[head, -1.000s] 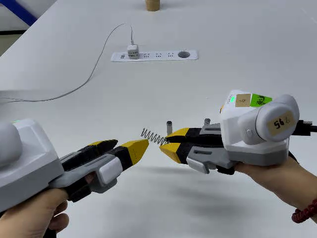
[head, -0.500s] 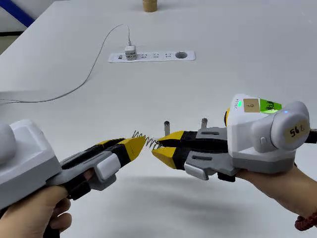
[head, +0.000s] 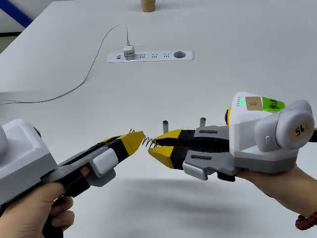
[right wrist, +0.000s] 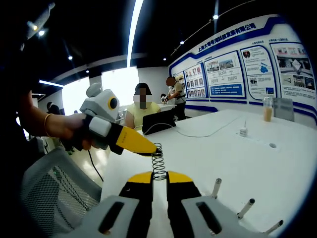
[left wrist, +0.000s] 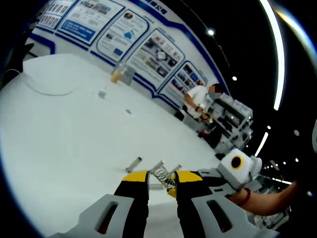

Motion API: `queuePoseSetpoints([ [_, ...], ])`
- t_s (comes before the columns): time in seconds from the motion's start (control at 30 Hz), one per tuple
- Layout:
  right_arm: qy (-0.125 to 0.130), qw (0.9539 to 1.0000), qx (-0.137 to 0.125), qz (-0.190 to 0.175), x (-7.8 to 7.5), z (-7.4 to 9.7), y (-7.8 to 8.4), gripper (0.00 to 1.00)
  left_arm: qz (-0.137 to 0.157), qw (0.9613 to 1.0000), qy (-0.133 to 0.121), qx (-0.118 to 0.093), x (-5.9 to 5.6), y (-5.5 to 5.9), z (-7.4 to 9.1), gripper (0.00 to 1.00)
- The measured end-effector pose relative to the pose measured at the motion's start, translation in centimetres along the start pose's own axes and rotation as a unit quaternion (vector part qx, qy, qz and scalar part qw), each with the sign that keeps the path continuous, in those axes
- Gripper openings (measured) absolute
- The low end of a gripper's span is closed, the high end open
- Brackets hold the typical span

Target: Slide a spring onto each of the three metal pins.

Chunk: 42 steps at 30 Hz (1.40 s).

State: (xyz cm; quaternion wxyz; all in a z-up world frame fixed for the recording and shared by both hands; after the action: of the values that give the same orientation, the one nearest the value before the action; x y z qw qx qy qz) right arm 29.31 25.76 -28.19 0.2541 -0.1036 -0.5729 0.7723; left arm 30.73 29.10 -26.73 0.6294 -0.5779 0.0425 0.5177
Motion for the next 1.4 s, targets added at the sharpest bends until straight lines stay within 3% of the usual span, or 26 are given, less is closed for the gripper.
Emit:
queuePoseSetpoints([
  [0.17, -0.002, 1.0, 0.002, 0.003, 0.1, 0.0, 0.1, 0.11, 0.004, 1.0, 0.0, -0.003, 0.1, -0.1, -0.1, 0.15],
  [0.4, -0.001, 0.9999, 0.008, 0.01, 0.2, 0.0, 0.2, 0.11, 0.021, 0.9998, 0.003, -0.002, 0.2, 0.1, -0.1, 0.13],
  [0.53, -0.001, 0.9997, 0.018, 0.018, 0.2, 0.0, 0.5, 0.11, 0.036, 0.9992, 0.016, -0.011, -0.3, -0.2, -0.1, 0.11],
  [0.6, 0.003, 0.9995, 0.014, 0.027, 0.3, 0.0, 0.2, 0.11, 0.016, 0.9998, 0.012, -0.003, -0.3, -0.1, -0.1, 0.11],
  [1.13, 0.013, 0.9992, 0.01, 0.037, 0.3, 0.3, -0.3, 0.12, -0.016, 0.9998, 0.01, -0.001, -1.1, -0.8, 0.0, 0.1],
  [1.33, 0.026, 0.9987, 0.013, 0.042, -0.1, 0.4, -0.3, 0.21, -0.059, 0.9982, -0.009, -0.007, -1.2, -1.6, 0.1, 0.09],
  [1.4, 0.031, 0.9985, 0.019, 0.041, -0.3, 0.4, -0.1, 0.25, -0.086, 0.9961, -0.018, -0.01, -1.1, -2.1, 0.2, 0.09],
])
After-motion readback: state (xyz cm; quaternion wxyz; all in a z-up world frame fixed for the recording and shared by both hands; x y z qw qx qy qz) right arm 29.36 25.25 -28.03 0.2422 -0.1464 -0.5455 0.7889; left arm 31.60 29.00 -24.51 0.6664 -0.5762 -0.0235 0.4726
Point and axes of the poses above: the centre of the closed fingertips' face, and the gripper's own axes: z roughly backward along the fingers, x roughly to its left, y roughly out of its underside, the point moved 1 cm from there along z, roughly backward along the fingers, and after that the axes turned 6 degrees about x, right-handed, at the moved point
